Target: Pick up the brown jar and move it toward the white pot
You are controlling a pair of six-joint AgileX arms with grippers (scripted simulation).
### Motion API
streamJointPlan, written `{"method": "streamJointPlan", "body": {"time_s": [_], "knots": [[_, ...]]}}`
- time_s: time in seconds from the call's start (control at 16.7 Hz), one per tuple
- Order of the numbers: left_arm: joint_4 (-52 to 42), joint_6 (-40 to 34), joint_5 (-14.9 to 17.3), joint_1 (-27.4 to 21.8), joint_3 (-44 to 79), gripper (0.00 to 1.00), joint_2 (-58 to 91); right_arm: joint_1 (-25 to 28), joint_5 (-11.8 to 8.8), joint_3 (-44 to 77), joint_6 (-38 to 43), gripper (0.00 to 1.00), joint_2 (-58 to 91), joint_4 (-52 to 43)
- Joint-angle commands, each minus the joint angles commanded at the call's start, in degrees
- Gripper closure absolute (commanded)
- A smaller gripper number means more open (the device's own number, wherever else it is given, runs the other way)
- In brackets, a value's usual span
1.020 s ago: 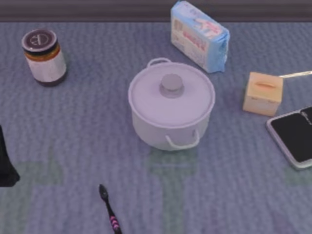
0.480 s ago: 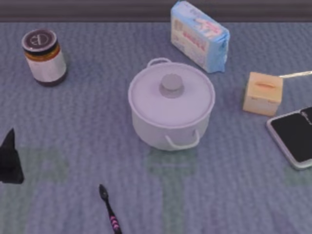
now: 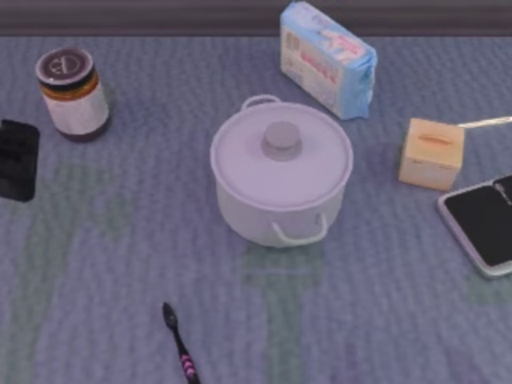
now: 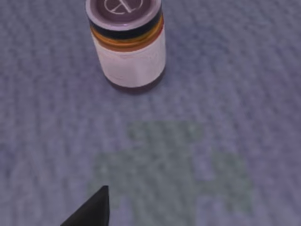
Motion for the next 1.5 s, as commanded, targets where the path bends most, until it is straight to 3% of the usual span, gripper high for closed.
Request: {"method": "streamJointPlan", "body": {"time_s": [0.42, 0.84, 1.14, 1.5], "knots": [[-15.86, 8.10, 2.16, 0.36, 41.07, 0.00, 35.80, 0.00, 0.00, 0.00, 0.00, 0.00, 0.00, 0.00], [-30.32, 14.36, 2.24, 1.82, 75.54, 0.00, 69.05, 0.00, 0.00, 0.00, 0.00, 0.00, 0.00, 0.00], [-37.51, 16.78, 1.68, 2.90, 89.74, 0.00, 85.49, 0.00, 0.00, 0.00, 0.00, 0.00, 0.00, 0.00], [-39.52, 17.37, 1.45, 3.25, 93.28, 0.00, 90.15, 0.00, 0.00, 0.00, 0.00, 0.00, 0.00, 0.00]]}}
